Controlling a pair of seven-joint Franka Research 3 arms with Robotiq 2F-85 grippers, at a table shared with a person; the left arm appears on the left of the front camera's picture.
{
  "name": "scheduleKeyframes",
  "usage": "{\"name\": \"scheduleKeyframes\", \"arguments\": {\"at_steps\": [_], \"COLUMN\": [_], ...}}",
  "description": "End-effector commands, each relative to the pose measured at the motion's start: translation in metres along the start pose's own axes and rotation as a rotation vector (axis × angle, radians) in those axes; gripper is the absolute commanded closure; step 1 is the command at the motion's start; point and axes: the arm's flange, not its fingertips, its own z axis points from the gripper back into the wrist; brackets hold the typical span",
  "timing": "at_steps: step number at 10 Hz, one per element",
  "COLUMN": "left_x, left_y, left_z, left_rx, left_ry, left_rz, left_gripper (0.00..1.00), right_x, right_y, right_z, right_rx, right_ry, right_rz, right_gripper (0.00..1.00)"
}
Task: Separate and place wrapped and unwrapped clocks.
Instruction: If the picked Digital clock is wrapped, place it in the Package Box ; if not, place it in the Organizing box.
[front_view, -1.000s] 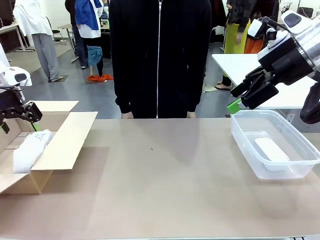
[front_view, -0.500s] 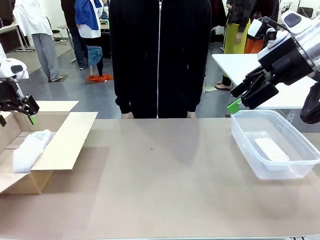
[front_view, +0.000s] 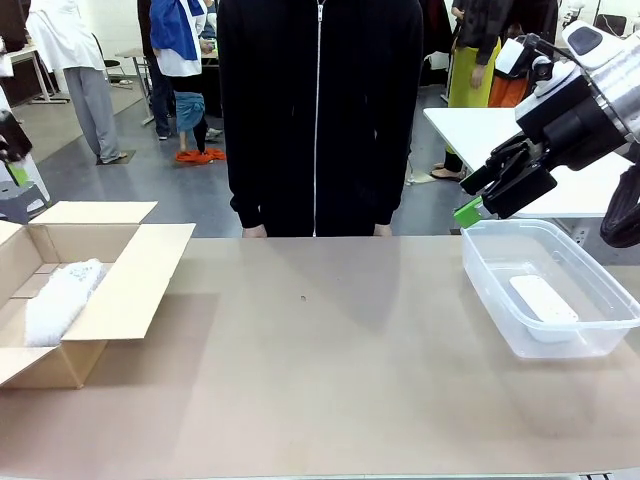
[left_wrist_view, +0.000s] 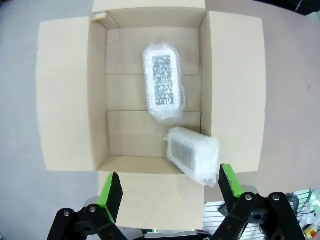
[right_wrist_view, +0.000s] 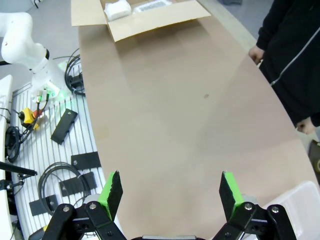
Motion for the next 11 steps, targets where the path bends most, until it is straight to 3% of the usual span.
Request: {"name": "scheduleKeyframes", "arguments": {"at_steps": [1, 11], "left_x": [0.005, 0.003], "left_y": [0.0, 0.0], "left_z": [0.004, 0.011], "left_rx": [0.04, 0.018], "left_ry": [-0.015, -0.022], "left_rz": [-0.019, -0.008], "left_gripper": [0.0, 0.0], "right_x": [0.0, 0.0], "right_y": [-0.001, -0.001], "right_z": [-0.002, -0.002], "right_rx": [0.026, 0.026], "right_ry": [-0.022, -0.022], "right_rz": [0.006, 0.006], "right_gripper": [0.0, 0.0]}}
